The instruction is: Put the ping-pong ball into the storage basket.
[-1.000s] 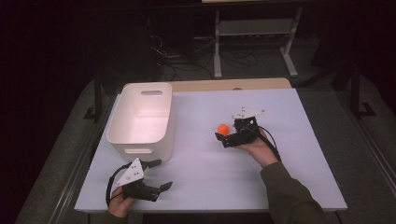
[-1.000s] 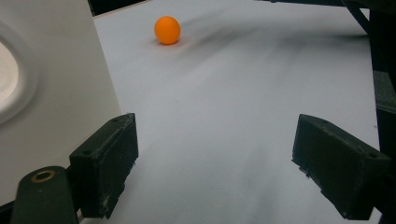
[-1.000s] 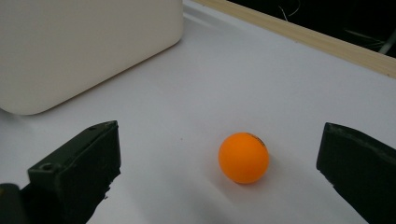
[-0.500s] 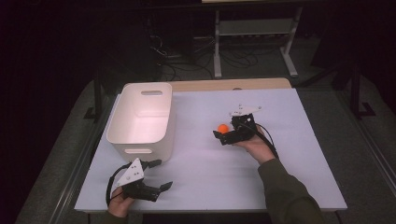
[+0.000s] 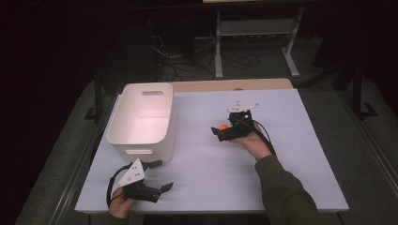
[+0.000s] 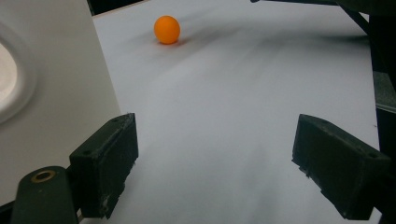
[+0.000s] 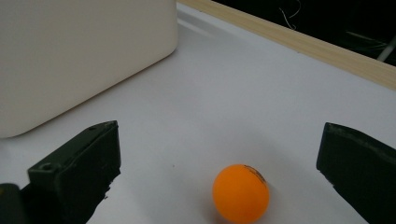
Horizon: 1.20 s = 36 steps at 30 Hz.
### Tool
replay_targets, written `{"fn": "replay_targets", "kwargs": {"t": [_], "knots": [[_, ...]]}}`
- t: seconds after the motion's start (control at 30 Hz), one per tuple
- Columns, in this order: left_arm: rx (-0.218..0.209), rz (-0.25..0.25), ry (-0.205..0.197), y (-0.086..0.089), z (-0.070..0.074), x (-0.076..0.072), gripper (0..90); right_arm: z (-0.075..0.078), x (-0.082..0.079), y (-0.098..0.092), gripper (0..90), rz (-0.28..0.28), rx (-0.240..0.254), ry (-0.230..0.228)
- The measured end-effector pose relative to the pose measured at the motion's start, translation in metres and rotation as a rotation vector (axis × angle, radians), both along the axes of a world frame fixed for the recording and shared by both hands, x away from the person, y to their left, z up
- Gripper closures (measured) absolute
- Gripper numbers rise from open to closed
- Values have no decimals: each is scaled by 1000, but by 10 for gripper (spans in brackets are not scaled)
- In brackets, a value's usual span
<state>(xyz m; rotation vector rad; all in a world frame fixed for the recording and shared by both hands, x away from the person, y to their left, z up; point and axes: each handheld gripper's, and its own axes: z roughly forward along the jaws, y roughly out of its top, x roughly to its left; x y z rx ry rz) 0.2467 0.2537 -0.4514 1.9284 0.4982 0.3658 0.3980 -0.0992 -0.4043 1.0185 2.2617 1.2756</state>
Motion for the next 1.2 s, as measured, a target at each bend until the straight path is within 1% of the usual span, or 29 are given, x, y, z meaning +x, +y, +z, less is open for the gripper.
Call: {"fn": "replay_targets", "kwargs": {"t": [0.27, 0.43, 0.63, 0.73, 1.2], "knots": [[1, -1, -4, 0, 0, -1, 141, 2, 7, 3, 0, -4, 0, -12], [2, -1, -3, 0, 0, 0, 141, 4, 9, 2, 0, -18, 27, -22], [5, -4, -8, 0, 0, 0, 141, 3, 10, -1, 0, -19, 14, -21], [6, -5, -10, 0, 0, -1, 141, 1, 11, -2, 0, -26, 11, -12], [9, -7, -13, -1, 0, -1, 141, -8, 15, 1, 0, -25, -40, 29]]}}
